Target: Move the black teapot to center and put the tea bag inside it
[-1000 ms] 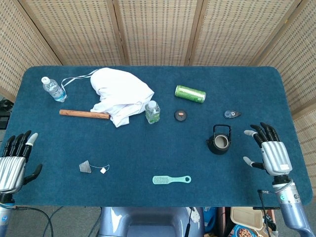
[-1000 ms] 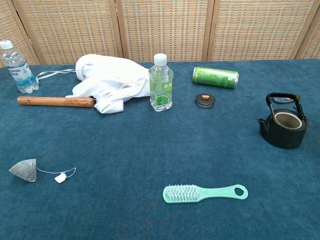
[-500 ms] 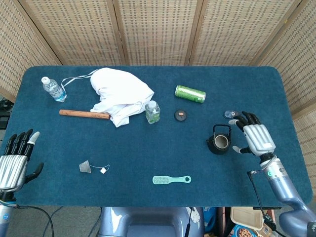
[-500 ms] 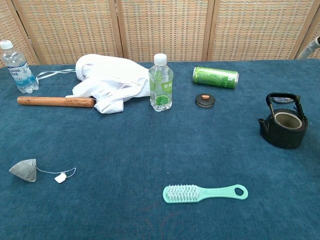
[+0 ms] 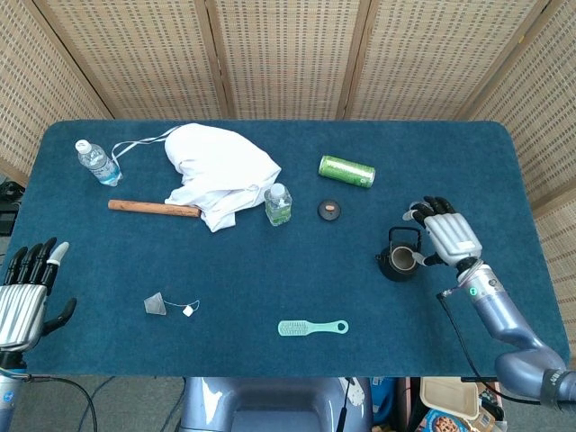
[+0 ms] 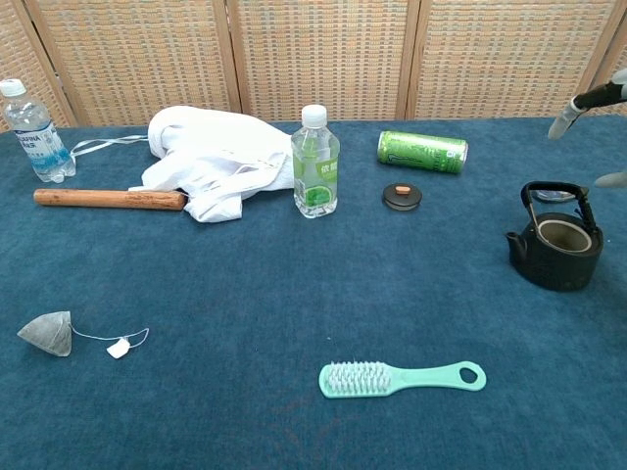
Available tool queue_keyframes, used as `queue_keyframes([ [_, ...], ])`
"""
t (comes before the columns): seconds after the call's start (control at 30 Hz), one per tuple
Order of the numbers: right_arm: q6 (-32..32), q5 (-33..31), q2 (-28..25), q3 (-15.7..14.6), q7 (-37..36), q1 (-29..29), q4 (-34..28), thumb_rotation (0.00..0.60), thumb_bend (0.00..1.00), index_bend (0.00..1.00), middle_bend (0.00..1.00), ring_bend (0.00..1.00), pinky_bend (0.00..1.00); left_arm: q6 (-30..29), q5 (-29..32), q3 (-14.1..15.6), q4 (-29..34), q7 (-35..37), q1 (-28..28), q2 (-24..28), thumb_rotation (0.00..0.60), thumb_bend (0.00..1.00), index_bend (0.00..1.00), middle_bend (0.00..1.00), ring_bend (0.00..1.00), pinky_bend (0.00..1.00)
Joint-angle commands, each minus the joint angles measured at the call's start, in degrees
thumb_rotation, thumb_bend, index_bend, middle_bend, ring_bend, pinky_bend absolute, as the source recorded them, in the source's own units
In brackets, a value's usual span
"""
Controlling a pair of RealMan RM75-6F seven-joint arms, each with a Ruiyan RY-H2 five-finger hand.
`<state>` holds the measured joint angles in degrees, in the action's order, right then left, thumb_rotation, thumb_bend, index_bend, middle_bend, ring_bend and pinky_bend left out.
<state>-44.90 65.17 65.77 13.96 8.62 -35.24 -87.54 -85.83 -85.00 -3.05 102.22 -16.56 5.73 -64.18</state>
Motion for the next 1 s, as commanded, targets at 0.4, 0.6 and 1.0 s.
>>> queue_keyframes([
  [0.4, 6.53, -5.34, 2.49, -1.78, 2.28, -5.98, 5.47, 0.21, 0.71, 0.3, 0.31, 0.05, 0.09, 0.49, 0.62, 0.02, -0.52, 0.04, 0.16, -0.35, 0.6, 0.35, 0.0, 0.0, 0.0, 0.0],
  [0.6, 8.6, -6.95, 3.6, -2.93, 3.13, -7.92, 8.13, 0.184, 0.72, 0.3, 0.31, 0.05, 0.09, 0.64, 0.74, -0.01, -0.59, -0.09, 0.28, -0.52, 0.6, 0.35, 0.0, 0.0, 0.0, 0.0],
  [1.0, 12.98, -10.76, 5.93, -5.72, 5.58, -11.94, 14.15, 0.17, 0.72, 0.31, 0.31, 0.05, 0.09, 0.76, 1.29, 0.02, -0.76, -0.26, 0.24, -0.55, 0.6, 0.35, 0.0, 0.0, 0.0, 0.0],
])
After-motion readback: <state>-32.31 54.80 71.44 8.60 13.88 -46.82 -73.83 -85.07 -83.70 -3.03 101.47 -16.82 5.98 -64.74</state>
